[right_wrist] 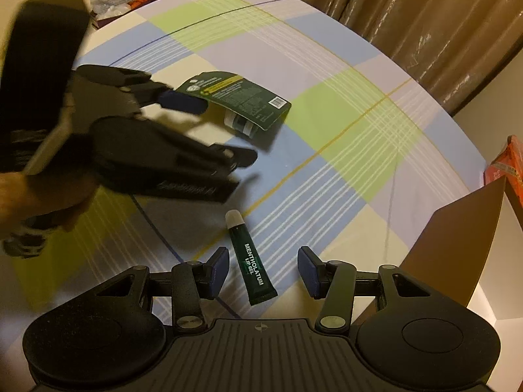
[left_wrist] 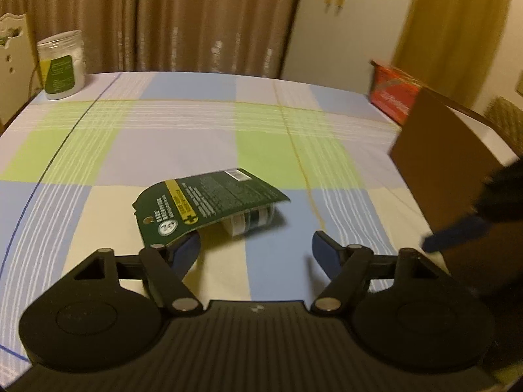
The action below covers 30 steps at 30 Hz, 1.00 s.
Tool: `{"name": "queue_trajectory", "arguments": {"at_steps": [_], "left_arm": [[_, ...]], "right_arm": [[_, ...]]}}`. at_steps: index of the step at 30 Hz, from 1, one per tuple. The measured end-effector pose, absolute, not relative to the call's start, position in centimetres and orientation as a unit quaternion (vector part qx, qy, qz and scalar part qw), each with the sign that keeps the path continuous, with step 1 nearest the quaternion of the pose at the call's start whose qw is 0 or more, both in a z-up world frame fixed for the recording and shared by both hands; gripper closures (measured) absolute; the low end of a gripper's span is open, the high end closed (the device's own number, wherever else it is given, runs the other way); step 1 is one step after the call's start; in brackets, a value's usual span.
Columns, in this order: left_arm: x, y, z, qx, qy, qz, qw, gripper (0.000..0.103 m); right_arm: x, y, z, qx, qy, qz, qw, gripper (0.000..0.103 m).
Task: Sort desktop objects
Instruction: 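Grasp the green swab card with left tool while right tool grasps the green lip balm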
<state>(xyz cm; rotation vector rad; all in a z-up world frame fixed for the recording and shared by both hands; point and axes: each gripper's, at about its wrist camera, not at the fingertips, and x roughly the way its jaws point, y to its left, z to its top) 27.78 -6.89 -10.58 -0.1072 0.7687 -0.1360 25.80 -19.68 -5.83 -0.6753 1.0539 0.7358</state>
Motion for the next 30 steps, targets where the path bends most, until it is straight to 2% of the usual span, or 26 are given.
{"name": "queue_trajectory", "arguments": {"at_steps": [6, 8, 10, 14, 20, 30], "left_arm": [[28.7, -5.6, -10.6, -0.043, 0.366, -0.023, 0.93, 0.032], [29.0, -5.9, -10.9, -0.033, 0.37, -0.028, 0.928, 0.036], [29.3, -6.3, -11.1, -0.02, 0.373, -0.033, 0.927, 0.047], [29.4, -7.5, -11.5, 0.014, 0.366, -0.038, 0.93, 0.049], [30.3, -7.8, -12.0, 0.019, 0.371, -0.033, 0.928, 0.072], [29.4, -6.0, -11.1, 0.012, 0.382, -0.043, 0.923, 0.073]], "right_arm": [[26.0, -20.1, -6.0, -0.306, 0.475, 0.341, 0.751, 0.053], [26.1, -20.1, -6.1, -0.305, 0.474, 0.342, 0.751, 0.053], [26.2, -20.1, -6.3, -0.304, 0.474, 0.343, 0.752, 0.053], [26.3, -20.0, -6.5, -0.305, 0.475, 0.343, 0.751, 0.053], [26.6, -19.9, -7.1, -0.312, 0.481, 0.343, 0.744, 0.053], [27.4, -18.2, -8.8, -0.333, 0.487, 0.358, 0.724, 0.053]]}}
